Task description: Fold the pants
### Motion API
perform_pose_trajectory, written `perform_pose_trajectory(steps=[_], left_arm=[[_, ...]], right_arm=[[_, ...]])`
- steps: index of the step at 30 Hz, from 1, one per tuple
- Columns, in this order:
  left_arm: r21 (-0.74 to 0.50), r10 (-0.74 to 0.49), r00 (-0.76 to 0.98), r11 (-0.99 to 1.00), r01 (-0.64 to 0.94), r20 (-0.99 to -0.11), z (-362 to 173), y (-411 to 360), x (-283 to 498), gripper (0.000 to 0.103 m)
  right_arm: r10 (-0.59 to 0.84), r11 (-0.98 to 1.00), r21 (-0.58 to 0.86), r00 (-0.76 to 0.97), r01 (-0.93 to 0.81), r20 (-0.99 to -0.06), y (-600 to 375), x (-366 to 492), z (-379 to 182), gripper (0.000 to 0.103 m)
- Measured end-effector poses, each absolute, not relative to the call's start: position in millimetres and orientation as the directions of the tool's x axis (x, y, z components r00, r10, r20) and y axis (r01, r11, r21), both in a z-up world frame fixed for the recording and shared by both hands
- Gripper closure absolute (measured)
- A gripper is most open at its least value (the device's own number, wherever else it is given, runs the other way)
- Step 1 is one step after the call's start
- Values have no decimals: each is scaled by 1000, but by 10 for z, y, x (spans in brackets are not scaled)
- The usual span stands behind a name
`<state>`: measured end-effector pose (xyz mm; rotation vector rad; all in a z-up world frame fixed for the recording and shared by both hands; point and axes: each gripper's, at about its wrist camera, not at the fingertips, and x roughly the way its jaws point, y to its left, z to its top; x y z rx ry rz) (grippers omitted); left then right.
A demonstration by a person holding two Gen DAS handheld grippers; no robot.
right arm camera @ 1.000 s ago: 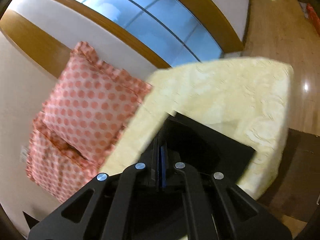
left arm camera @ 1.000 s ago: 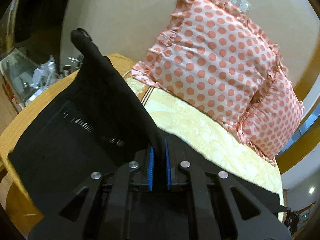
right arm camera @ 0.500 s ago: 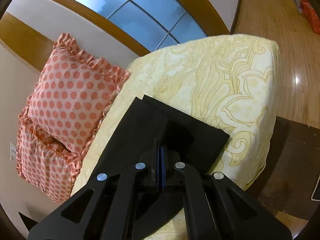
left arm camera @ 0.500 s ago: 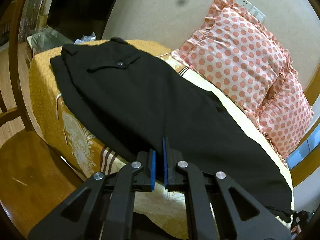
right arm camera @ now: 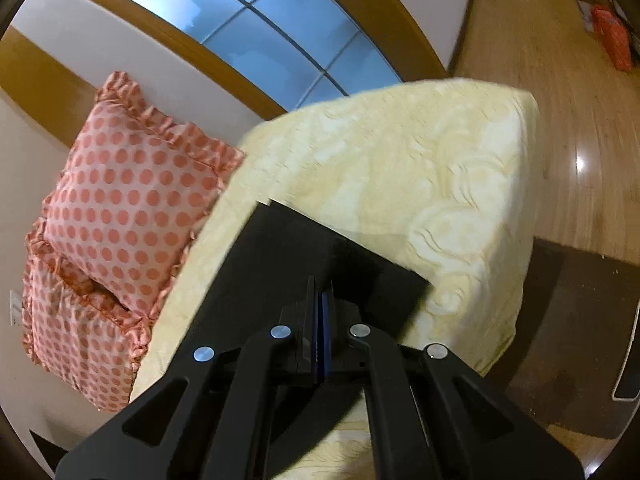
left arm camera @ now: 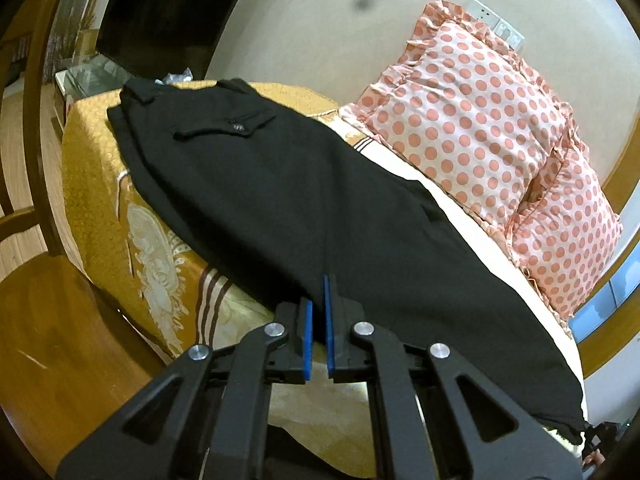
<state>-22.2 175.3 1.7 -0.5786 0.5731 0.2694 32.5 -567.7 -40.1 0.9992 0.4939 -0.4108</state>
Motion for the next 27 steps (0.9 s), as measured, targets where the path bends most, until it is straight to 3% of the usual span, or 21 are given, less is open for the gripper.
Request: perform_pose_trajectory(steps=[4,7,10,12,14,16,18,21,24,27], left_arm=[[-336,132,795,856,-392,-592,-22,1658,-185,97],[-316,148,803,866,-387,-577,37,1652,-235,89],[-320,187,827,859,-399,-530,161,1723,-361,72],[-305,256,844,850,-429,-472,281,1805,-458,55],[-301,293,850,843,-446,-438,388,1939,-447,48],[-320,316,850,825,-466,-422,456,2112,-398,47],[-341,293,855,824,-452,-427,488,2311,-271,37],[-328,237,820,831,-449,-522,371,2504,30,37],[-243,279,748,828,-505,-603,183,2530,166,38],[-201,310,733,832,-517,-605,49,2517,134,40]], right_arm=[[-121,500,662,802,559,-585,-5633,312,-462,102],[-134,518,644,797,564,-589,-5607,313,-436,101],[-137,521,638,794,567,-593,-5589,307,-447,100],[-138,526,635,794,565,-592,-5593,319,-440,100],[-141,530,630,791,568,-595,-5588,325,-446,100],[-139,527,632,792,568,-595,-5587,324,-448,100],[-134,522,638,794,565,-593,-5585,319,-457,100],[-132,519,642,795,565,-593,-5581,309,-464,100],[-176,549,586,768,596,-616,-5540,303,-413,100],[-247,562,528,738,637,-628,-5468,272,-332,94]])
